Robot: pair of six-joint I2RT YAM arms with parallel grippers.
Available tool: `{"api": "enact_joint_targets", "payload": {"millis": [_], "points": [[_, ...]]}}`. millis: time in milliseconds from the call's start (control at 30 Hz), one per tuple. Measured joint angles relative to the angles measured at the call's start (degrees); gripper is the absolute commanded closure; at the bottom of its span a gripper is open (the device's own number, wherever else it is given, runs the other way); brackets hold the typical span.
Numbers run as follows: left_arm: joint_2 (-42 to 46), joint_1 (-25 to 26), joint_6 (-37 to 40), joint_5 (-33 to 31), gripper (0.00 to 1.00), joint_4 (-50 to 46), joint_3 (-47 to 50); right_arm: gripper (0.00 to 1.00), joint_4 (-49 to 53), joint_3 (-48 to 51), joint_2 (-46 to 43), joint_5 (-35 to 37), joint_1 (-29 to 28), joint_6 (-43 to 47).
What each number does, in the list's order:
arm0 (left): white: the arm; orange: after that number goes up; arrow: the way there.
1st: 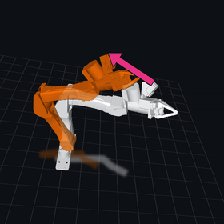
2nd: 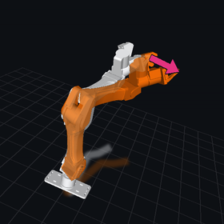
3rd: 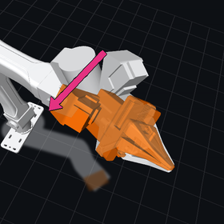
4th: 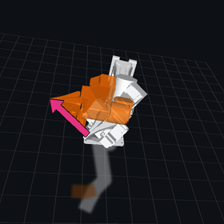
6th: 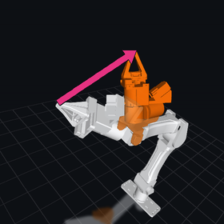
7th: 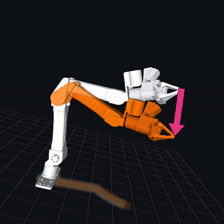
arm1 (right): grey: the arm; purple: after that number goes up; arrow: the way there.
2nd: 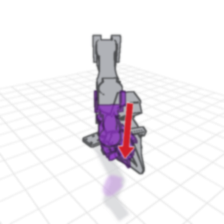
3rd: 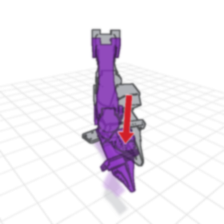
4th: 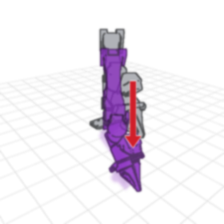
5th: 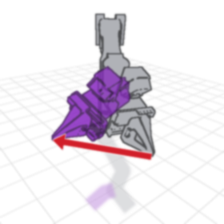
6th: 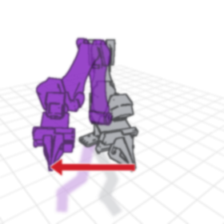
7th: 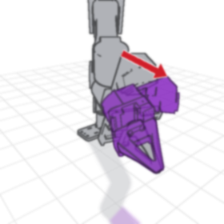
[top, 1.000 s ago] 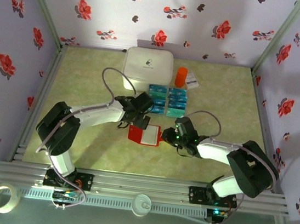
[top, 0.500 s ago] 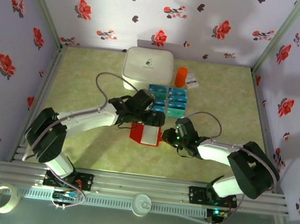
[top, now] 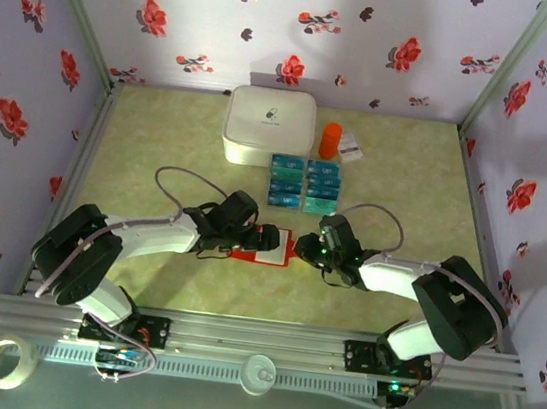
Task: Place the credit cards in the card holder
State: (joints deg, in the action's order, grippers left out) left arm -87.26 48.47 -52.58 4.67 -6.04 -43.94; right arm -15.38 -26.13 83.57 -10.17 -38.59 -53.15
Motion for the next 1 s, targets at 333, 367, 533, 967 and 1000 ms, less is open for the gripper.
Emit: {"api": "enact_joint_targets", "payload": {"millis": [333,367,533,967,1000], "points": [[-0.2,-0.4,4.8,-3.2,0.00,0.0,0.2,0.78,0.0,0.4,-0.4,0.0,0.0,0.2],[-0.4,-0.4,5.2,-3.6,0.00,-0.1,0.2,0.78,0.1,0.5,-0.6,0.0,0.1,0.2],[-1.7,-0.4,7.6,-5.2,0.00,-1.6,0.2,0.78,1.1,0.8,-1.5,0.1,0.4,0.2],[-2.1,-0.4,10.2,-7.6,0.00,-3.0,0.1,0.77,5.0,-0.4,-2.2,0.2,1.6,1.1],[-2.2,-0.4,10.4,-7.6,0.00,-3.1,0.0,0.77,5.5,-0.7,-2.2,0.2,1.6,1.1]]}}
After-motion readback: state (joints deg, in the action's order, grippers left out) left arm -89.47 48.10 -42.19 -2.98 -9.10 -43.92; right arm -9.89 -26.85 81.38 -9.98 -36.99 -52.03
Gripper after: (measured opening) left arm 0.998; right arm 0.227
